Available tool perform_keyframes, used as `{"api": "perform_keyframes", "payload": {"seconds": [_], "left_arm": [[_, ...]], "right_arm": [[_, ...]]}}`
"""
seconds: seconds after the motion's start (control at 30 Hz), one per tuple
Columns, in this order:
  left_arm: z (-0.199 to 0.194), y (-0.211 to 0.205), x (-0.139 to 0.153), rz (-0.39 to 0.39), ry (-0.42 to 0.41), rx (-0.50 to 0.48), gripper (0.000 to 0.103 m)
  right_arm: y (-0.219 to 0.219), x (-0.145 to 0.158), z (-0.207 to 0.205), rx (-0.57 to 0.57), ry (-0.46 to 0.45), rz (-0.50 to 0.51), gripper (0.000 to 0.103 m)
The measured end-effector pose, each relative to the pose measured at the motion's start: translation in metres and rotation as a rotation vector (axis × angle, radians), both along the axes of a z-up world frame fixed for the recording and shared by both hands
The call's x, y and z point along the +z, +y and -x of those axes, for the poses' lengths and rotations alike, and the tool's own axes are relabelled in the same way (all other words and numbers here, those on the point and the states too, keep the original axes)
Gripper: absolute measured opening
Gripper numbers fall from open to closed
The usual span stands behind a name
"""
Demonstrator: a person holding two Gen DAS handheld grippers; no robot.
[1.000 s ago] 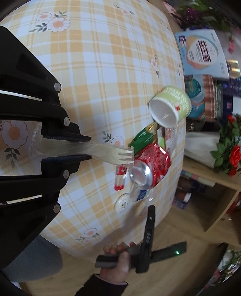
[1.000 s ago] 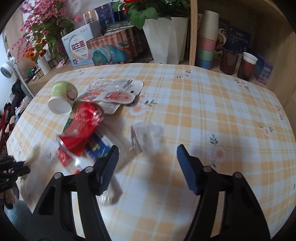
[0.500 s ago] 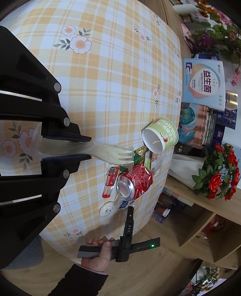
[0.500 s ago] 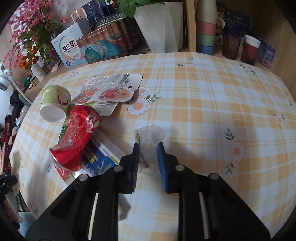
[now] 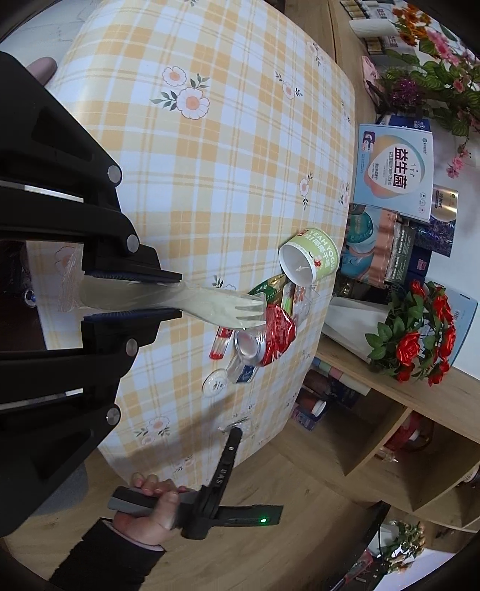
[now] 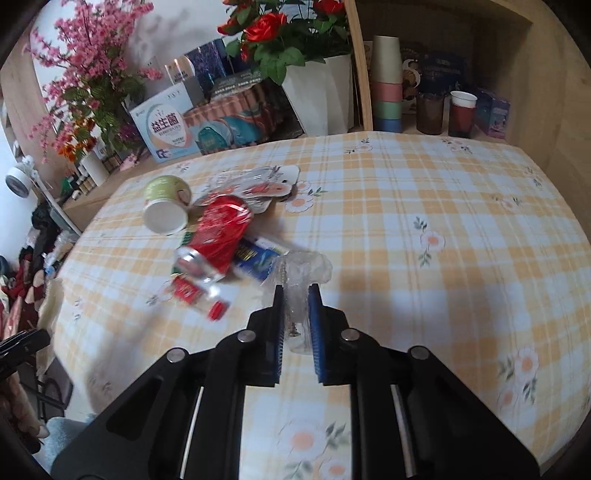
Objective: Collect trash
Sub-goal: 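Grasp the clear plastic wrapper with the right tool while the left tool holds the fork, then carry both items to the bin while the right tool releases the wrapper inside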
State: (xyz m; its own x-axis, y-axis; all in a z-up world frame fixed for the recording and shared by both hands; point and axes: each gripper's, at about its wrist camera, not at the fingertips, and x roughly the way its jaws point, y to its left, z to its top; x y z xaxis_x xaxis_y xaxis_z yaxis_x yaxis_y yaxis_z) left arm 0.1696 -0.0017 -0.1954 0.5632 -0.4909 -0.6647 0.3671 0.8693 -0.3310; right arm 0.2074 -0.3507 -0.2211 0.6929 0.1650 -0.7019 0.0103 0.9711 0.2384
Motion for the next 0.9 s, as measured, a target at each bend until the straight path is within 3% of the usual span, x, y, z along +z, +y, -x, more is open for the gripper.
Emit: {"api": "perform_keyframes", "payload": {"seconds": [0.47,0.6,0.9], "left_arm": [[0.076,0.005,0.028,0.058,-0.050,-0.014,0.013],[0.100,0.000,0.025,0.056,-0.041,-0.025,0.013],[0.139,-0.001,0.015,0.026,-0.027,-0.014,0.013]], "right_arm": [[0.028,0.024,0.124,0.022,-0.076,-0.139,0.016],[0.045,0.034,0.158,0.031,-0.132,-0.103,0.016],[0.088,0.022,0.193,0.148,-0.090,-0.092,0.016]]}}
